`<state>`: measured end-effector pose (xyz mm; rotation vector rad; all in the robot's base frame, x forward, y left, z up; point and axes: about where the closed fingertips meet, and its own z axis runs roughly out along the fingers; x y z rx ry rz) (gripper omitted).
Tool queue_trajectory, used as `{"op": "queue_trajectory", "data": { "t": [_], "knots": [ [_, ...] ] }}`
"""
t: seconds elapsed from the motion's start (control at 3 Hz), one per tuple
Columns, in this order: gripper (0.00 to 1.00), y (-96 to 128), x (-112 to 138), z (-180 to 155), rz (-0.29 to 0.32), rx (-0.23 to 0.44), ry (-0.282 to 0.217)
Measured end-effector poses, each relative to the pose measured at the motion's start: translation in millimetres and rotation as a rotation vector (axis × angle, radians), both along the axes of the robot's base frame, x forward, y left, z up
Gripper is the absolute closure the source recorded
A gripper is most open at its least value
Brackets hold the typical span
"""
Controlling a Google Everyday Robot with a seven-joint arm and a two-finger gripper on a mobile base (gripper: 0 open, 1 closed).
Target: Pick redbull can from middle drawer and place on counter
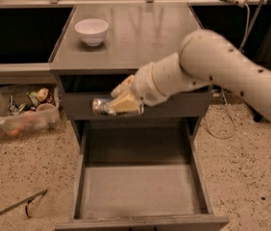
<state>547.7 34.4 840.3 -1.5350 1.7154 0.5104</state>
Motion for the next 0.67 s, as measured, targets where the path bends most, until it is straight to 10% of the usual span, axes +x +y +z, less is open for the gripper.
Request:
{"op": "queue_trajectory", "data": {
  "t": [0.67],
  "knots": [
    [1.00,29.4,55.9,142.8,0.063,0.001,-0.201]
  ]
}}
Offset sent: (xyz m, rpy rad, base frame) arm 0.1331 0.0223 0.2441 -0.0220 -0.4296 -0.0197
